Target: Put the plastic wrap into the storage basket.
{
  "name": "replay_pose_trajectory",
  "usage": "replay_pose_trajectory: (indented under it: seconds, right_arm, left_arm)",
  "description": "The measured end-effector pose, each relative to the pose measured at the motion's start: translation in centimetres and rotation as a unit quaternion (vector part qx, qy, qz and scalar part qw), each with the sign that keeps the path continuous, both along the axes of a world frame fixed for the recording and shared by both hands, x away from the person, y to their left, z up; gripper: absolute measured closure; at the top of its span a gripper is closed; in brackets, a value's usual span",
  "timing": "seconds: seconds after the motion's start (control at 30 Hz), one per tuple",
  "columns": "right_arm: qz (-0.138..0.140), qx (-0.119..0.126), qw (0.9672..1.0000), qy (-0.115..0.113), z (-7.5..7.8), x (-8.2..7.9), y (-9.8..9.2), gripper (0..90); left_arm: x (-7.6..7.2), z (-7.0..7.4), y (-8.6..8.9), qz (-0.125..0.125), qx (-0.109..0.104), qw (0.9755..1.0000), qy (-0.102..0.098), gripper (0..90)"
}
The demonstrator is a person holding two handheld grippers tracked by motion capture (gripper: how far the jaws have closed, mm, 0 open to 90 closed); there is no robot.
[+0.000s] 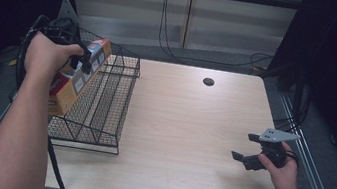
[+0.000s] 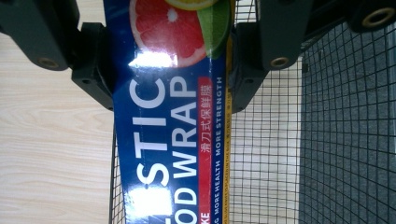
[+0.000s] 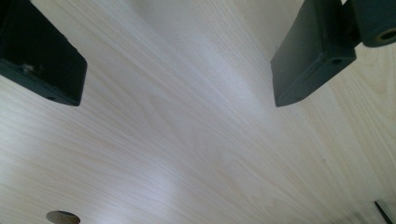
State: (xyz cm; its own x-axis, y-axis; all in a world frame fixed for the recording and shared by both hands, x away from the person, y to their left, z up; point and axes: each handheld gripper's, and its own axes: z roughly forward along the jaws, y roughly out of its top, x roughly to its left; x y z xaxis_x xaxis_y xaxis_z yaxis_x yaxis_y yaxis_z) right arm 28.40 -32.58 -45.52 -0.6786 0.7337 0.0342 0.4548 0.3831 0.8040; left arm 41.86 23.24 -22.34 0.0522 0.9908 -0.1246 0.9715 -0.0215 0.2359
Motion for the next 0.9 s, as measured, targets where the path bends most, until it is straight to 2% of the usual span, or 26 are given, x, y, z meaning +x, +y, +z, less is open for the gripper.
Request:
replay_pose_trajectory:
  seconds: [0.03,0.13,0.17,0.4,0.5,0.53,0.6,0.63,0.67,0.83,0.87,0.9]
  right_arm:
    - [0.0,0.0,1.0,0.0,0.0,0.0,0.0,3.4]
    - [0.0,0.002,1.0,0.003,0.0,0.0,0.0,3.4]
    - [-0.001,0.001,1.0,0.002,-0.1,0.0,0.0,3.4]
    - [-0.001,0.002,1.0,0.005,-0.1,0.0,0.1,3.4]
    - [-0.001,0.001,1.0,0.004,-0.1,0.0,0.1,3.4]
    - [0.0,0.002,1.0,0.004,-0.1,0.0,0.1,3.4]
    - [-0.002,0.001,1.0,0.004,-0.1,0.0,0.1,3.4]
    - [-0.002,0.002,1.0,0.004,-0.1,0.0,0.1,3.4]
    - [-0.002,0.002,1.0,0.004,-0.1,0.0,0.1,3.4]
    - [-0.002,0.001,1.0,0.003,-0.1,0.0,0.1,3.4]
    - [-0.002,0.002,1.0,0.004,-0.1,0.0,0.1,3.4]
    - [-0.002,0.001,1.0,0.003,-0.1,0.0,0.1,3.4]
  left_arm:
    - [0.0,0.0,-0.1,0.009,-0.009,0.9999,0.0,44.3]
    - [0.0,0.1,-0.1,0.011,-0.004,0.9999,-0.001,44.3]
    - [0.1,0.1,0.1,0.006,0.003,1.0,-0.003,44.4]
    - [0.0,0.9,0.0,0.008,-0.011,0.9999,-0.01,44.3]
    - [0.1,1.4,0.2,0.003,-0.007,0.9999,-0.015,44.3]
    - [0.1,1.5,0.2,0.011,-0.011,0.9998,-0.015,44.3]
    - [0.1,1.6,0.4,0.004,-0.003,0.9998,-0.018,44.3]
    - [0.1,1.7,0.4,0.013,-0.011,0.9997,-0.017,44.4]
    - [0.2,1.7,0.6,0.009,-0.007,0.9998,-0.019,44.3]
    - [0.3,1.6,1.0,0.017,-0.004,0.9996,-0.021,44.3]
    - [0.3,1.5,1.2,0.011,0.002,0.9997,-0.02,44.3]
    - [0.3,1.4,1.2,0.023,-0.005,0.9995,-0.021,44.3]
